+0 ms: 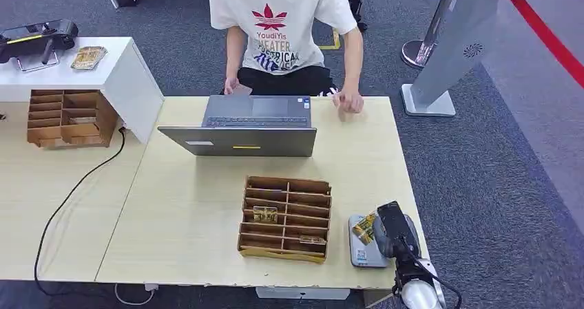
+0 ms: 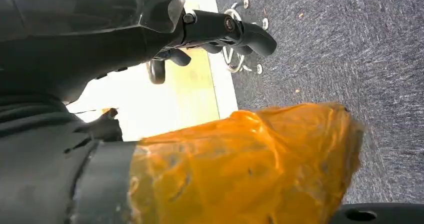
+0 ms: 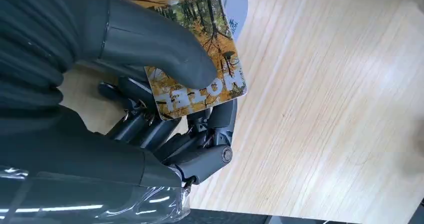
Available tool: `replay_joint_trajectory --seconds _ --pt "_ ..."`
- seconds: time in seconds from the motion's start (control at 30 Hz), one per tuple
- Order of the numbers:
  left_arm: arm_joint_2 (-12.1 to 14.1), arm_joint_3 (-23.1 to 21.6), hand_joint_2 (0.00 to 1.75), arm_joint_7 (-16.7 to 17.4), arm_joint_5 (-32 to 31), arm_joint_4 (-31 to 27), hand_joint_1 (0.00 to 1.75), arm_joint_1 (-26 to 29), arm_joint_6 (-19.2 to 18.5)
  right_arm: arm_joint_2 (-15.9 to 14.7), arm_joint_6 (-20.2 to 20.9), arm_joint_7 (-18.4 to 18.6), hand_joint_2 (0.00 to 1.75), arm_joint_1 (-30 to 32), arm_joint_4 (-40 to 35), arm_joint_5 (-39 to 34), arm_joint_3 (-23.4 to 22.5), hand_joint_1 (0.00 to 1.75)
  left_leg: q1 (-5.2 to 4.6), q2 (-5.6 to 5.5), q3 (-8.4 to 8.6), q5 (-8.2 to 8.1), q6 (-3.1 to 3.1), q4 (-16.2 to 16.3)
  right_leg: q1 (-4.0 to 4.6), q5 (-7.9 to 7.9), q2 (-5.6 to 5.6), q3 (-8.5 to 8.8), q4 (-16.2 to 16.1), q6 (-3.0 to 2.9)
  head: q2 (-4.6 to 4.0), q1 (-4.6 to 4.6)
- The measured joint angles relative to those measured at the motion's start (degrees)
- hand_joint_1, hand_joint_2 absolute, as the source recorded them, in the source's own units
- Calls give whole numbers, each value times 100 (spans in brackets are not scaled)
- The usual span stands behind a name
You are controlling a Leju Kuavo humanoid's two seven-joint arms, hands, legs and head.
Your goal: Pass the card to the sensor for recognition and then transmit it.
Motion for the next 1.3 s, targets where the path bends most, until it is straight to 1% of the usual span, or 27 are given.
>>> replay_joint_trajectory --seconds 1.3 --pt "2 0 0 0 -33 0 0 0 2 2 -44 -17 175 30 -4 7 -61 175 0 0 0 0 0 0 0 0 0 0 0 0 0 0"
